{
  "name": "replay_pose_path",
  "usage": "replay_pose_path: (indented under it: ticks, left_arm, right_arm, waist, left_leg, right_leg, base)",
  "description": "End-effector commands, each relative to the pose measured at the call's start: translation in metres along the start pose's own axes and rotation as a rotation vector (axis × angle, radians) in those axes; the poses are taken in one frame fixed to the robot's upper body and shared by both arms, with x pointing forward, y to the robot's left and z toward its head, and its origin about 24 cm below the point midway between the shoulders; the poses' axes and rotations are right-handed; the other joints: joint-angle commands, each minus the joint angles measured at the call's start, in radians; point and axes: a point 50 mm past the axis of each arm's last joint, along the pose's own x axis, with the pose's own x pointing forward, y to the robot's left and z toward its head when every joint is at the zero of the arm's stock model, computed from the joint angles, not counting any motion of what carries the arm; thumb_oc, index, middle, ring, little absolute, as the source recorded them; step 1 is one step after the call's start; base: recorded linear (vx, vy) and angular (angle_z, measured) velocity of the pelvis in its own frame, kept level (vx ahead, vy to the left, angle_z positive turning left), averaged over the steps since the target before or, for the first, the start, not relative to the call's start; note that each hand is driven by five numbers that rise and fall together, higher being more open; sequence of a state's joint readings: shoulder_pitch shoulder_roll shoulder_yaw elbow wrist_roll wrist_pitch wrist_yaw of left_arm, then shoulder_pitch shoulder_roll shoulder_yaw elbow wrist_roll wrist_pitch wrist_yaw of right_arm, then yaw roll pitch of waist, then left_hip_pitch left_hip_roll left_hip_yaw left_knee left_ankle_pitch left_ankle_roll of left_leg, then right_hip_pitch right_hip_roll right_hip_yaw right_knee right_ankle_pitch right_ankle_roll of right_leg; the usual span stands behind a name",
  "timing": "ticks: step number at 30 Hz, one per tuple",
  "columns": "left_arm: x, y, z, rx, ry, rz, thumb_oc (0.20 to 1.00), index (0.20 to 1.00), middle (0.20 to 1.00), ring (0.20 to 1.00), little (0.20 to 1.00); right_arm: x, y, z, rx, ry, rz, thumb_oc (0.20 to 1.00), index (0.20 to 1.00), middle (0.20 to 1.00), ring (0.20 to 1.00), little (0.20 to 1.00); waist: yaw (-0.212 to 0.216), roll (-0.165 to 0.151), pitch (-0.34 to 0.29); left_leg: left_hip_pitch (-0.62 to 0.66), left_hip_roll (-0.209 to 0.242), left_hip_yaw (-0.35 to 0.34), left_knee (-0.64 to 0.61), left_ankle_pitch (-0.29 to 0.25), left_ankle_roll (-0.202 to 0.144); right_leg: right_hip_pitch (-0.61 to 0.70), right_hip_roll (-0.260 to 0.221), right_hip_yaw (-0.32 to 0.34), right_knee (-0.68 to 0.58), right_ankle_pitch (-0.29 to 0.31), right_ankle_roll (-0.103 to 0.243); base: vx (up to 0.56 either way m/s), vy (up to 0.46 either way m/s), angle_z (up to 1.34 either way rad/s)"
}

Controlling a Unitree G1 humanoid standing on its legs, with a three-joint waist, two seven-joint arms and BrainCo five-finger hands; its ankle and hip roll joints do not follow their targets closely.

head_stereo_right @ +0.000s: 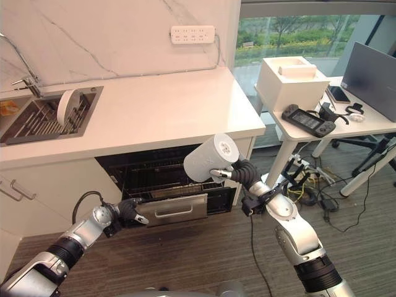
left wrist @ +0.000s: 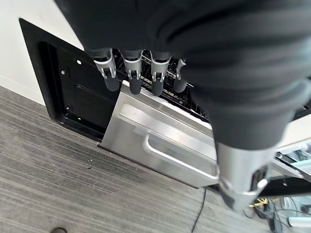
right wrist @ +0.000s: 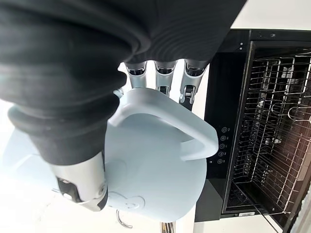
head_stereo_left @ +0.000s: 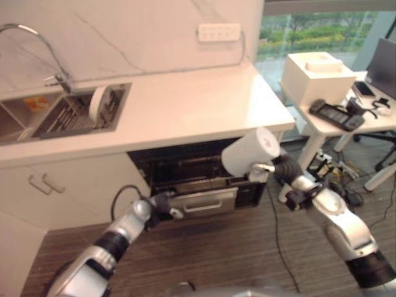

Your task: Place the dishes in the dishwasher.

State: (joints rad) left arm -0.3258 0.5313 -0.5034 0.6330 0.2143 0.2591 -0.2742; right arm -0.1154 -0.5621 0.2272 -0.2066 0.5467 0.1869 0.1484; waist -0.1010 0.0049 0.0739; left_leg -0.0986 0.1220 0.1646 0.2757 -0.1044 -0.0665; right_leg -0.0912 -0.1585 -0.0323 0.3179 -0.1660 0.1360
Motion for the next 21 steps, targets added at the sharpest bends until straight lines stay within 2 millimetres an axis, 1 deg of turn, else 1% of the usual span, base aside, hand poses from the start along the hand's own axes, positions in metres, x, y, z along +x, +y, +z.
replay_pose_path:
  ticks: [1, 6, 11, 14, 21]
  left_arm:
    - [-0.001, 0.032, 0.017, 0.048, -0.058, 0.156, 1.000, 1.000, 1.000, 1.000, 1.000]
    - [0.001, 0.035, 0.012, 0.080, -0.036, 0.255, 1.000, 1.000, 1.000, 1.000, 1.000]
    - [-0.003, 0.048, 0.010, 0.089, -0.056, 0.341, 1.000, 1.000, 1.000, 1.000, 1.000]
    - [-0.006, 0.055, 0.016, 0.110, -0.090, 0.377, 1.000, 1.000, 1.000, 1.000, 1.000]
    - [-0.006, 0.053, 0.011, 0.140, -0.068, 0.378, 1.000, 1.000, 1.000, 1.000, 1.000]
  right_arm:
    - [0.009, 0.009, 0.034, -0.047, -0.156, 0.057, 0.200, 0.200, 0.200, 0.200, 0.200]
    - [0.009, 0.012, 0.029, -0.045, -0.131, 0.073, 0.200, 0.200, 0.200, 0.200, 0.200]
    - [0.007, 0.011, 0.027, -0.047, -0.111, 0.076, 0.200, 0.200, 0.200, 0.200, 0.200]
    - [0.005, 0.011, 0.023, -0.045, -0.100, 0.070, 0.200, 0.200, 0.200, 0.200, 0.200]
    - [0.002, 0.011, 0.018, -0.047, -0.078, 0.075, 0.200, 0.200, 0.200, 0.200, 0.200]
  waist:
    - [0.003, 0.002, -0.013]
    - [-0.002, 0.002, -0.014]
    - [-0.009, -0.001, -0.004]
    - [-0.009, -0.002, 0.000]
    - [-0.010, -0.001, 0.006]
  left_leg:
    - [0.011, 0.027, -0.013, 0.024, -0.029, 0.005]
    - [0.014, 0.032, -0.002, 0.024, -0.028, 0.004]
    - [0.016, 0.033, 0.004, 0.024, -0.027, 0.004]
    - [0.018, 0.033, 0.005, 0.024, -0.028, 0.004]
    - [0.016, 0.034, 0.006, 0.024, -0.025, 0.003]
  right_leg:
    - [-0.023, 0.015, -0.052, -0.018, 0.083, 0.022]
    - [-0.024, 0.016, -0.052, -0.018, 0.083, 0.021]
    - [-0.023, 0.018, -0.047, -0.018, 0.084, 0.021]
    - [-0.021, 0.019, -0.048, -0.018, 0.084, 0.021]
    - [-0.022, 0.017, -0.045, -0.018, 0.086, 0.022]
  base:
    - [0.09, 0.002, -0.08]
    - [0.08, 0.008, -0.10]
    - [0.06, 0.010, -0.01]
    - [0.06, -0.002, 0.00]
    - [0.04, 0.009, 0.00]
